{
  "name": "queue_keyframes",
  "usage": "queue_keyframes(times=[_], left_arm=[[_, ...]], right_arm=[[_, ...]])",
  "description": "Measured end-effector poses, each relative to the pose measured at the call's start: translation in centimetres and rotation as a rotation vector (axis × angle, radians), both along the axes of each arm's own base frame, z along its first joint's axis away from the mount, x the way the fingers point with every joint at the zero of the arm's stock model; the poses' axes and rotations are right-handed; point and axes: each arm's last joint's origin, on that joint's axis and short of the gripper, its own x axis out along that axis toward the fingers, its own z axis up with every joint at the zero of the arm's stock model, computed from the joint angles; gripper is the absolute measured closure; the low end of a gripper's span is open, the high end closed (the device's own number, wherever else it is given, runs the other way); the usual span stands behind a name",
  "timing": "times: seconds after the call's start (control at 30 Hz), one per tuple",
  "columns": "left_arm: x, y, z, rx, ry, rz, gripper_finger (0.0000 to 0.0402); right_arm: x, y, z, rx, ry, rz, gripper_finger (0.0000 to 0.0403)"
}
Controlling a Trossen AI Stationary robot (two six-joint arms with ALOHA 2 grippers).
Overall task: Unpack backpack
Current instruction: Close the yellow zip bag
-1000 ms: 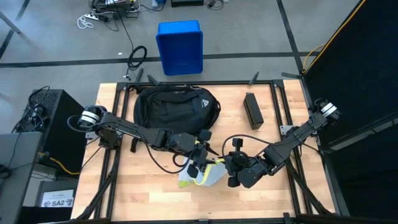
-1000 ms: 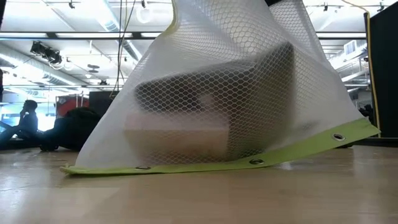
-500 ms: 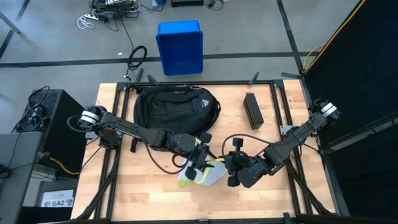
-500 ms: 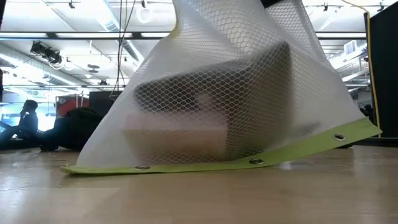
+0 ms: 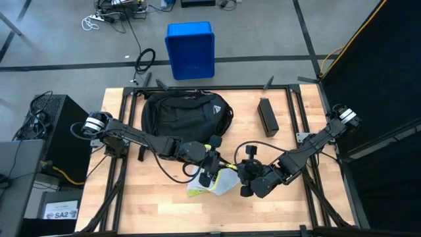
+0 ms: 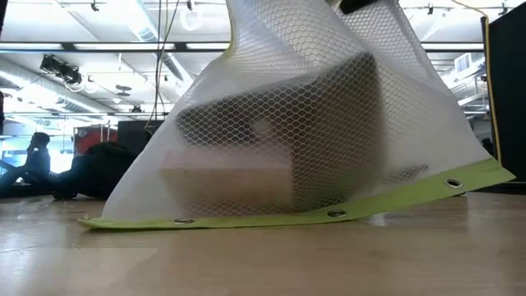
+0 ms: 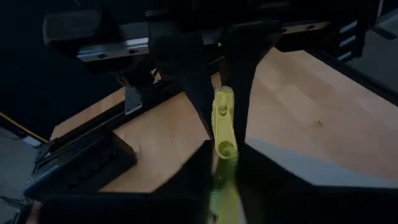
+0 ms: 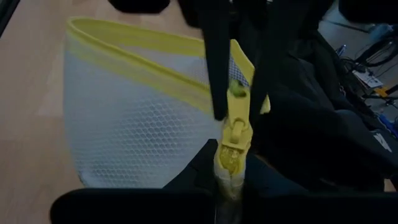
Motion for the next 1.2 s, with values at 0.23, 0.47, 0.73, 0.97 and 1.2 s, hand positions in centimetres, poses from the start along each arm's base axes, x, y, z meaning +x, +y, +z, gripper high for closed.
queue_keyframes(times=[0.23, 0.47, 0.73, 0.97, 1.2], left_arm=[[-1.6, 0.2, 1.6, 0.008, 0.021, 0.015, 0.0401], [-3.3, -0.1, 2.6, 0.04, 0.064, 0.054, 0.0401], [-3.4, -0.2, 2.1, -0.003, 0.102, 0.088, 0.0401], [-3.4, -0.2, 1.0, -0.078, 0.194, 0.135, 0.0375], [-2.2, -0.7, -1.9, -0.135, 0.303, 0.155, 0.0325]], right_arm=[[-0.2, -0.1, -0.2, 0.019, 0.025, -0.008, 0.0403], [-0.3, -0.1, -0.3, 0.02, 0.037, -0.015, 0.0403], [-0.3, -0.1, -0.3, 0.022, 0.035, -0.015, 0.0403], [-0.3, -0.1, -0.3, 0.023, 0.035, -0.015, 0.0403], [-0.2, -0.2, -0.3, 0.026, 0.03, -0.017, 0.0403]])
